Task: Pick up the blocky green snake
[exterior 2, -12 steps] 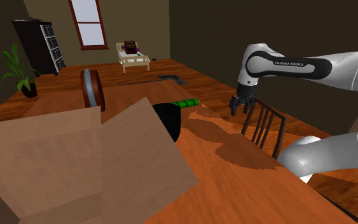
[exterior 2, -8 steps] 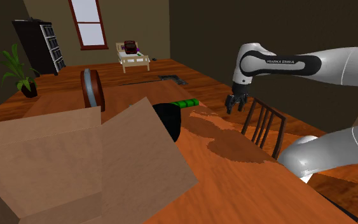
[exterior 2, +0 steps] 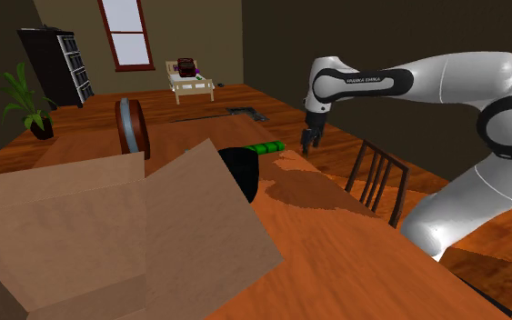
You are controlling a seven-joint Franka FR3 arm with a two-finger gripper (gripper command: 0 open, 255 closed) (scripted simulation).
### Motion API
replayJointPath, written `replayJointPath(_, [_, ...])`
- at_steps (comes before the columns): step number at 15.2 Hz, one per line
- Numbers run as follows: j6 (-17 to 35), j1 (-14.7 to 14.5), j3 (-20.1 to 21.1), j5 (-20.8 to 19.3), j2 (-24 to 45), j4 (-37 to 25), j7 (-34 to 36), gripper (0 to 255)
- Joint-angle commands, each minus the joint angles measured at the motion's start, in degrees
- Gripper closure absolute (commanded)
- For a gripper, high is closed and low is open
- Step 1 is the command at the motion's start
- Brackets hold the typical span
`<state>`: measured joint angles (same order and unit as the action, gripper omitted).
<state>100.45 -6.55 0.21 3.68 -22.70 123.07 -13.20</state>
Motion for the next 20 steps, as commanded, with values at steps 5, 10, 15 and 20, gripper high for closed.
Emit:
replayJointPath(5, [0.9,-3.3,1.7,-1.7,11.5,-12.1,-9.3,0])
replayJointPath(10, [0.4,-5.8,4.0,-3.6,20.2,-22.6,-16.0,0])
replayJointPath(15, [-0.9,-8.5,6.8,-6.1,28.4,-33.3,-22.3,0])
replayJointPath(20, [-2.9,-11.9,9.6,-9.3,36.1,-44.1,-28.2,0])
